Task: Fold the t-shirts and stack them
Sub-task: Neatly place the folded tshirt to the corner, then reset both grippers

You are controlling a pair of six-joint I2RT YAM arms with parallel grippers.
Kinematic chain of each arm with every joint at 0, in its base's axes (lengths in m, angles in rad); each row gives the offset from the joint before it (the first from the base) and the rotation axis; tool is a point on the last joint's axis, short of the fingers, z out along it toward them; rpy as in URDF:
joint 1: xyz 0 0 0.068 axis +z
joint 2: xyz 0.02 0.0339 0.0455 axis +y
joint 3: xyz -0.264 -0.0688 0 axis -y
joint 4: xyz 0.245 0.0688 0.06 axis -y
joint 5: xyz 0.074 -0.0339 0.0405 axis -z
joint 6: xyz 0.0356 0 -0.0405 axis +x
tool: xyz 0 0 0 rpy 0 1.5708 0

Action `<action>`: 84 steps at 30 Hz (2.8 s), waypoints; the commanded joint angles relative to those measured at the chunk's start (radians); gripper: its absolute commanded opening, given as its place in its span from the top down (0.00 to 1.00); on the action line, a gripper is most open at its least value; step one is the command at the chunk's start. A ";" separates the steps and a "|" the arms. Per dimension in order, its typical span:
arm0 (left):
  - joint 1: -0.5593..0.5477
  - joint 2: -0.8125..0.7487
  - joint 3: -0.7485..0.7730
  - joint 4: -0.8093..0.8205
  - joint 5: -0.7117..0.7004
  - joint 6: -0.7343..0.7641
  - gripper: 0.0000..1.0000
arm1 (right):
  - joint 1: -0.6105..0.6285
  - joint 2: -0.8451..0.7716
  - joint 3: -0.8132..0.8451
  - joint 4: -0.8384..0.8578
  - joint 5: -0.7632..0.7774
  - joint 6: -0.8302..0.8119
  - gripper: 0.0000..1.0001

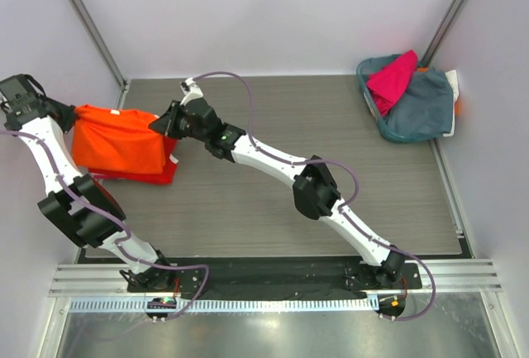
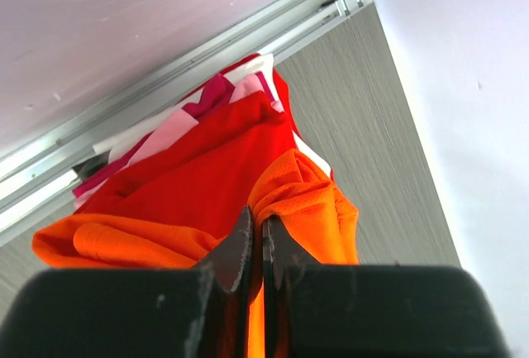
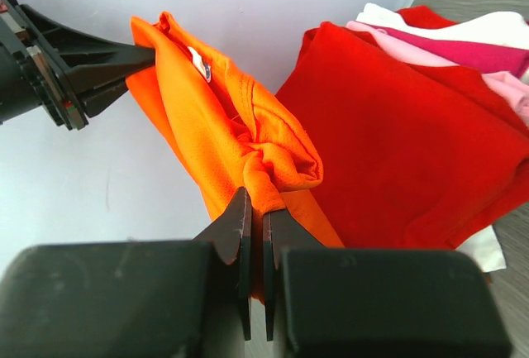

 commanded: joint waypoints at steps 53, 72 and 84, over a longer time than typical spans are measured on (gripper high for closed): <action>-0.365 -0.272 -0.266 0.201 0.118 -0.085 0.33 | -0.312 -0.784 -1.245 0.461 -0.096 -0.084 0.30; -0.991 -0.643 -0.910 0.567 -0.154 0.004 0.33 | -0.404 -1.709 -2.010 0.049 0.581 -0.461 0.21; -1.048 -0.764 -1.279 0.874 -0.059 0.049 0.08 | -0.403 -1.930 -2.200 -0.004 0.676 -0.332 0.14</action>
